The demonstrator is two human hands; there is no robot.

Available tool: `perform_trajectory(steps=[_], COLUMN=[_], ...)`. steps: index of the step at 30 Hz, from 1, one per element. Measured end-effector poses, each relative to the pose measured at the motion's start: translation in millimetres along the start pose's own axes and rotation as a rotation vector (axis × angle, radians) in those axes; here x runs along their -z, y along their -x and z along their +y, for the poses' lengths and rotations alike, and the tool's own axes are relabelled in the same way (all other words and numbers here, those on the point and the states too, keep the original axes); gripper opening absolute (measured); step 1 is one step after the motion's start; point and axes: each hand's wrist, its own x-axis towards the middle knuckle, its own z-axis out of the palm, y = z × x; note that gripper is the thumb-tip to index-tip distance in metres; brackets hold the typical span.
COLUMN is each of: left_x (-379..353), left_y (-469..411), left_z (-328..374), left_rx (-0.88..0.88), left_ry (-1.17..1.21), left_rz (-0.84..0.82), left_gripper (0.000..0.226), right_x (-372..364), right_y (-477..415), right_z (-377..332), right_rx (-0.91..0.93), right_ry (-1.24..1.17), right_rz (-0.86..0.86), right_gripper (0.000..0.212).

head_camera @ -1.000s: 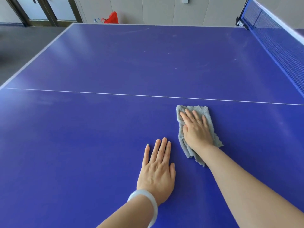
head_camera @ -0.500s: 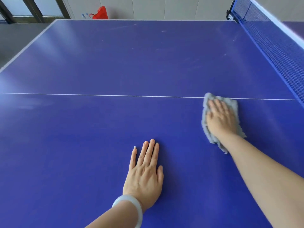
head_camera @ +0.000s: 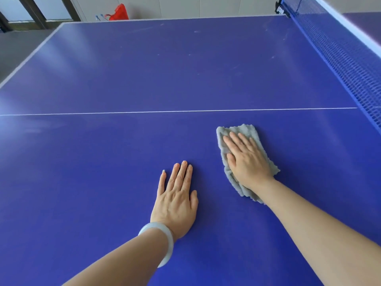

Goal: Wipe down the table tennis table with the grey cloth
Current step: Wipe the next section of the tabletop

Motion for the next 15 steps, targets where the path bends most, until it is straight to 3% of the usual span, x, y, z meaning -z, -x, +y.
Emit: perform_trajectory(steps=[5,9,11,13,15], left_x=[-4,-7,-7,-7,-7], left_y=[-1,0,0,1,1], left_z=[-1,-3,-4,-4,-3], left_rx=[0.005,0.009,0.012,0.013,0.01], left_ry=[0.02,0.019,0.029,0.043,0.055], left_rz=[0.031,0.049,0.064,0.074,0.079], left_gripper=[0.069,0.063,0.061,0.06,0.059], right_x=[17,15,7,-2,1], right_y=[80,107,122,146,171], right_z=[100,48,-6,-48,-48], right_rx=[-0.534,-0.753,-0.606,-0.314,-0.044], right_ry=[0.025,0.036,0.042,0.029,-0.054], right_rz=[0.068,0.021,0.003,0.004,-0.005], right_gripper=[0.055,0.058,0.06,0.06,0.057])
